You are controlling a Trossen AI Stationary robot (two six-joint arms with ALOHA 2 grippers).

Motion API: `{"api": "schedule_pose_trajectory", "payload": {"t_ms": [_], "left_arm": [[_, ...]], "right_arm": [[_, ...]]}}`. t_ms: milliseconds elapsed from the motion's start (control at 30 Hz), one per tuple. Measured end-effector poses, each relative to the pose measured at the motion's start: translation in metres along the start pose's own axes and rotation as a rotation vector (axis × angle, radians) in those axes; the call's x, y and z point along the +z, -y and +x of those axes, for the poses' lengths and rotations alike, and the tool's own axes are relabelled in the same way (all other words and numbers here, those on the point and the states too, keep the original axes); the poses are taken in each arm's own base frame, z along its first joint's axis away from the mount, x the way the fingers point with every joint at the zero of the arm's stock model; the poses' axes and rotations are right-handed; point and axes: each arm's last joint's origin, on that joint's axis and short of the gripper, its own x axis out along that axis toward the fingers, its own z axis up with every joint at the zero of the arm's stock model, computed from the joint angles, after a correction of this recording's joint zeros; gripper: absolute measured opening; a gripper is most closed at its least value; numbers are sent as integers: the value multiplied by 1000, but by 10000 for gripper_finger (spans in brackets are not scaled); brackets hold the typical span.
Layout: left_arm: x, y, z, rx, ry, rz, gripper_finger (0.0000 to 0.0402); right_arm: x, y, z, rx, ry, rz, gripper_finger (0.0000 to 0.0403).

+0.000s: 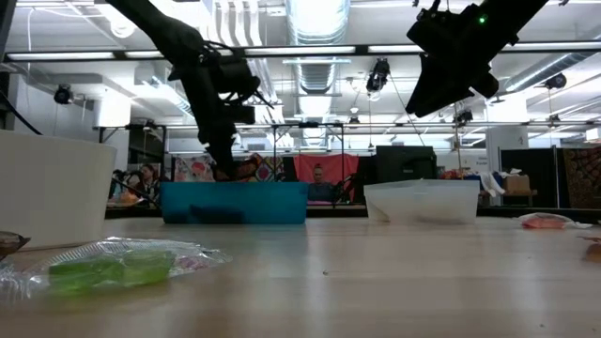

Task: Sort candy
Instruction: Put the brown chocolate into the blue bin, then put the orange gummy into the white bin

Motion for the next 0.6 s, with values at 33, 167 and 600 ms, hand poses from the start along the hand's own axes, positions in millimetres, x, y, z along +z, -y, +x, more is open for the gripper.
{"api": "schedule_pose_trajectory", "payload": {"t_ms": [33,167,600], "left_arm": [[0,0,0,0,0,0,31],[0,0,0,0,0,-1,53],[1,2,0,-4,0,-43,125]], "right_arm": [[0,0,0,0,0,0,126],[0,0,0,0,0,0,130],[-1,0,0,-1,-2,-2,128]]}}
